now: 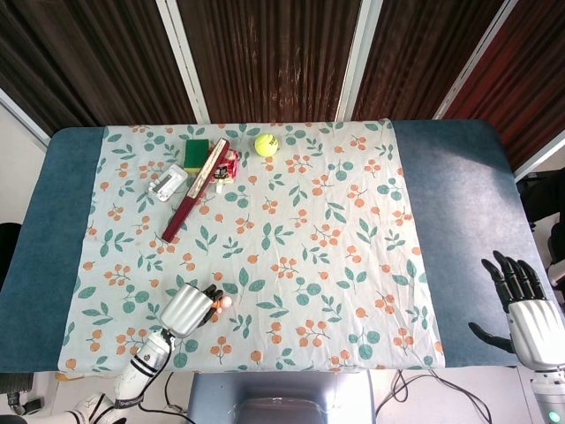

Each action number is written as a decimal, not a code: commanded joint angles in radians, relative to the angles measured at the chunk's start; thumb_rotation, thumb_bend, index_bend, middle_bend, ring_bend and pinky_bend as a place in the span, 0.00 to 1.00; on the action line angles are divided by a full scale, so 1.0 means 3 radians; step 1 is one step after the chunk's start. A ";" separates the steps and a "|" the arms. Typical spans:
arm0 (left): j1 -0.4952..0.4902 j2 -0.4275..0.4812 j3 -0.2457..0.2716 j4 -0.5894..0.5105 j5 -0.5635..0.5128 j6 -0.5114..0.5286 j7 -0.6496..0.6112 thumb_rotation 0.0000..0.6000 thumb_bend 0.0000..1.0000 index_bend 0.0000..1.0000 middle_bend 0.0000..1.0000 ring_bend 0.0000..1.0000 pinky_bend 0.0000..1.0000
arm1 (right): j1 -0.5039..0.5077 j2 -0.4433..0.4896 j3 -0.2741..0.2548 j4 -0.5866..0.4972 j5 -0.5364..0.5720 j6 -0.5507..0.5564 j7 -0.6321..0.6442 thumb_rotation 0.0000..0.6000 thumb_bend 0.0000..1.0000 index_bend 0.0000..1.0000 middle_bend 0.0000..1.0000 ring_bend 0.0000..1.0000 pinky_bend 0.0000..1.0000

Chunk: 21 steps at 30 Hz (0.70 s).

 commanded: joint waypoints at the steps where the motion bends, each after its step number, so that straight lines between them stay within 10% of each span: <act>1: -0.0002 -0.0010 0.0008 0.0017 0.0005 -0.0006 -0.0049 1.00 0.48 0.75 0.83 1.00 1.00 | -0.0002 0.0001 0.0001 0.0000 -0.0001 0.0005 0.0002 1.00 0.22 0.00 0.00 0.00 0.00; 9: -0.0025 0.0134 0.0039 -0.0207 -0.0080 -0.0209 0.0017 1.00 0.41 0.10 0.26 1.00 1.00 | -0.0007 0.0011 -0.0001 -0.0006 -0.0002 0.0011 0.0016 1.00 0.22 0.00 0.00 0.00 0.00; 21: 0.0070 0.0442 0.0047 -0.0770 -0.0078 -0.0086 0.0425 1.00 0.38 0.00 0.15 1.00 1.00 | -0.0021 0.0018 -0.0004 -0.0012 -0.0019 0.0038 0.0025 1.00 0.22 0.00 0.00 0.00 0.00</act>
